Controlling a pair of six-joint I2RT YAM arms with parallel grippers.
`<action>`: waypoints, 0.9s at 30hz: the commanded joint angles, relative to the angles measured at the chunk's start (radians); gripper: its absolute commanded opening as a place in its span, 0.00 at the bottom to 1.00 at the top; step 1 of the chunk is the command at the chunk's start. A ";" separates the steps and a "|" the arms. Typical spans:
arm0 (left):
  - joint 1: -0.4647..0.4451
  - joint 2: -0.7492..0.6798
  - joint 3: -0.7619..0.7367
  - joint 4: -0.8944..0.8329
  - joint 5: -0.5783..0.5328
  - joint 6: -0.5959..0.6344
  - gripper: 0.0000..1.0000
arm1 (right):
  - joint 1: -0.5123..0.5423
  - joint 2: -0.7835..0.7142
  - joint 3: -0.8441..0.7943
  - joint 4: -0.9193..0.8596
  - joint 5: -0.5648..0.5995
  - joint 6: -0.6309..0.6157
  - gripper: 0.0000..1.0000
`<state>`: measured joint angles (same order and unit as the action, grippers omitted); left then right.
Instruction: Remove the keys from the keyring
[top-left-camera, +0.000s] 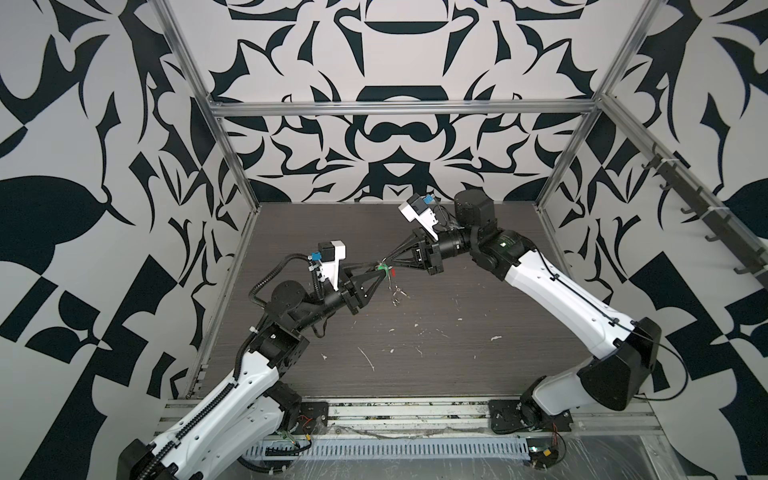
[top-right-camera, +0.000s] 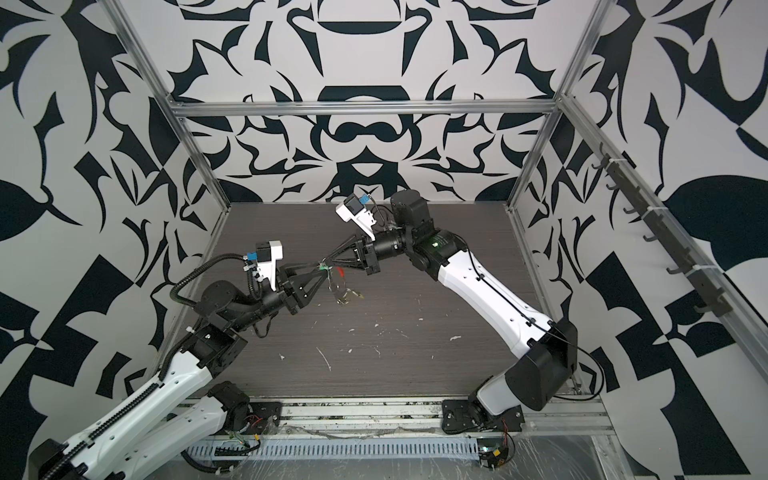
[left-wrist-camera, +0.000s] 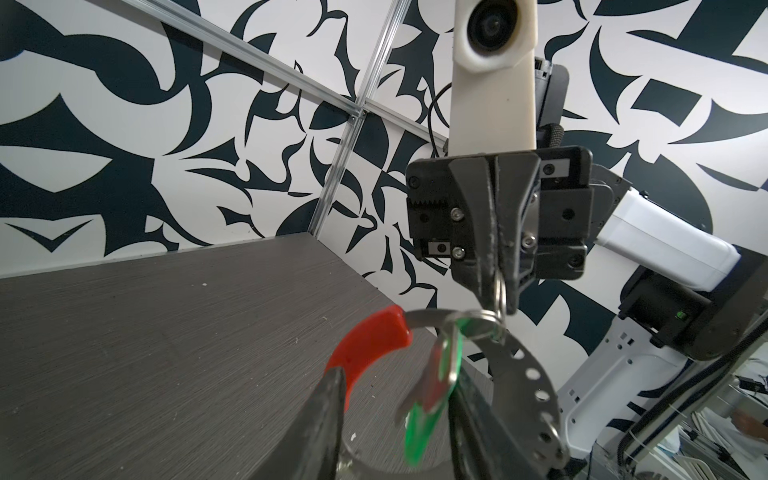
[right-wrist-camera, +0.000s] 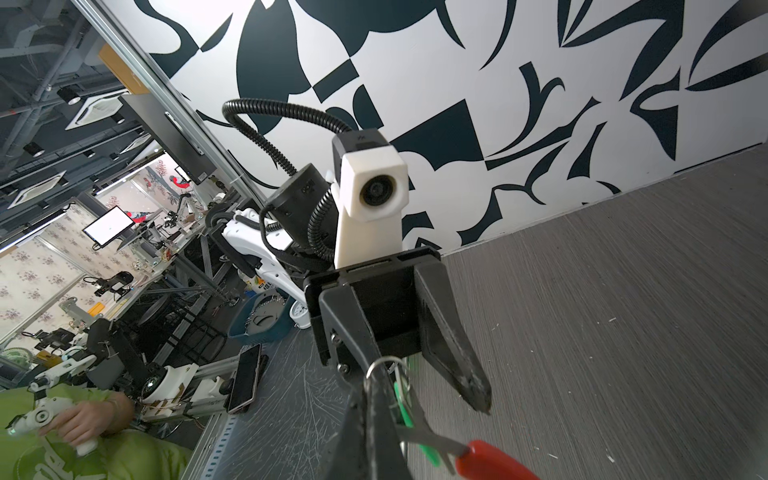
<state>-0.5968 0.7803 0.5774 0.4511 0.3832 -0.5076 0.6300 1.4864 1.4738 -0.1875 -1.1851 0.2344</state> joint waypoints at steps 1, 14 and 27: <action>-0.001 0.000 0.015 0.040 0.002 0.002 0.43 | 0.009 -0.038 -0.008 0.057 -0.022 0.008 0.00; -0.001 -0.007 0.015 0.061 0.013 -0.017 0.17 | 0.010 -0.039 -0.023 0.083 -0.001 0.028 0.00; -0.001 -0.089 -0.014 -0.033 -0.067 -0.033 0.00 | 0.010 -0.064 -0.095 0.176 0.139 0.116 0.00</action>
<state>-0.6003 0.7242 0.5770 0.4217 0.3515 -0.5308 0.6365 1.4635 1.3998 -0.1013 -1.1042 0.2966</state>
